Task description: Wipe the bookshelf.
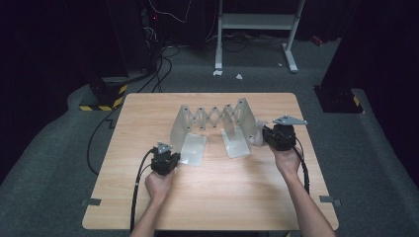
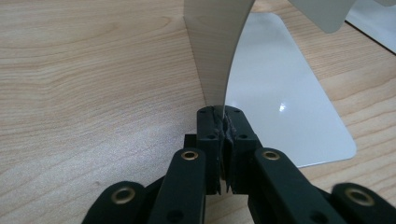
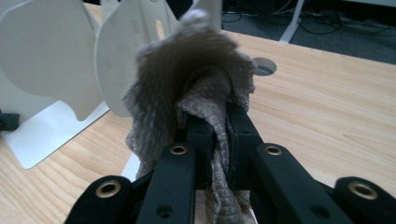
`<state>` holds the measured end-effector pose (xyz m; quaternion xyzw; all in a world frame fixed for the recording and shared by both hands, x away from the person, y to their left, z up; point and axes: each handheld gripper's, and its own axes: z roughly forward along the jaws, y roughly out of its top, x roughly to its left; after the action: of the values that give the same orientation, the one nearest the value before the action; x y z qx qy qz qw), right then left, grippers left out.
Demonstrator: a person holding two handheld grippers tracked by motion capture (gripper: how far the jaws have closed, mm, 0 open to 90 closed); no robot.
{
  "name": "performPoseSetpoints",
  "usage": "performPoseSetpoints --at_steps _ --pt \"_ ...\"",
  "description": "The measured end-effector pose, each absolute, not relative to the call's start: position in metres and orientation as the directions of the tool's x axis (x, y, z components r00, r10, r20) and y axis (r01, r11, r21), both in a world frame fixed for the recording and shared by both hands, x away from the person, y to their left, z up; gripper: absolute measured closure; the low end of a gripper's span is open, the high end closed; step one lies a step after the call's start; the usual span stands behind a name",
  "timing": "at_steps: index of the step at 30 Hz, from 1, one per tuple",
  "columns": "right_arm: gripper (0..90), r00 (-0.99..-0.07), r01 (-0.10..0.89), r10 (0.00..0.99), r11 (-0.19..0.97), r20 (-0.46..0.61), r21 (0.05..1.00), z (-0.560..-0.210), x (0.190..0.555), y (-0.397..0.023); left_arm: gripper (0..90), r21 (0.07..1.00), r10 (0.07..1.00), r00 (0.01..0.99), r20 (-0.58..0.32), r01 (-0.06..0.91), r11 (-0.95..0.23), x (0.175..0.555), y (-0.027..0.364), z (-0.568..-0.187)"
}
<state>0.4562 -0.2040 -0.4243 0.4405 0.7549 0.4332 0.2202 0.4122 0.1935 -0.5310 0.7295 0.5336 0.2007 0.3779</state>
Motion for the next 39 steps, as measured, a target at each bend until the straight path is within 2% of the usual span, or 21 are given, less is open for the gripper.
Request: performPoseSetpoints --at_steps 8,19,39 --pt "82.6 -0.534 0.44 0.844 0.234 0.043 0.867 -0.407 0.451 -0.2 85.7 0.765 0.928 0.354 -0.112 0.627 -0.147 0.412 0.193 -0.531" --pt "82.7 -0.523 0.452 0.85 0.218 0.059 0.865 -0.407 0.458 -0.196 85.5 0.765 0.927 0.359 -0.109 0.626 -0.152 0.412 0.193 -0.531" --pt "82.7 -0.487 0.587 0.866 0.233 0.109 0.775 -0.478 0.48 -0.185 85.0 0.766 0.925 0.365 -0.107 0.623 -0.157 0.412 0.192 -0.531"
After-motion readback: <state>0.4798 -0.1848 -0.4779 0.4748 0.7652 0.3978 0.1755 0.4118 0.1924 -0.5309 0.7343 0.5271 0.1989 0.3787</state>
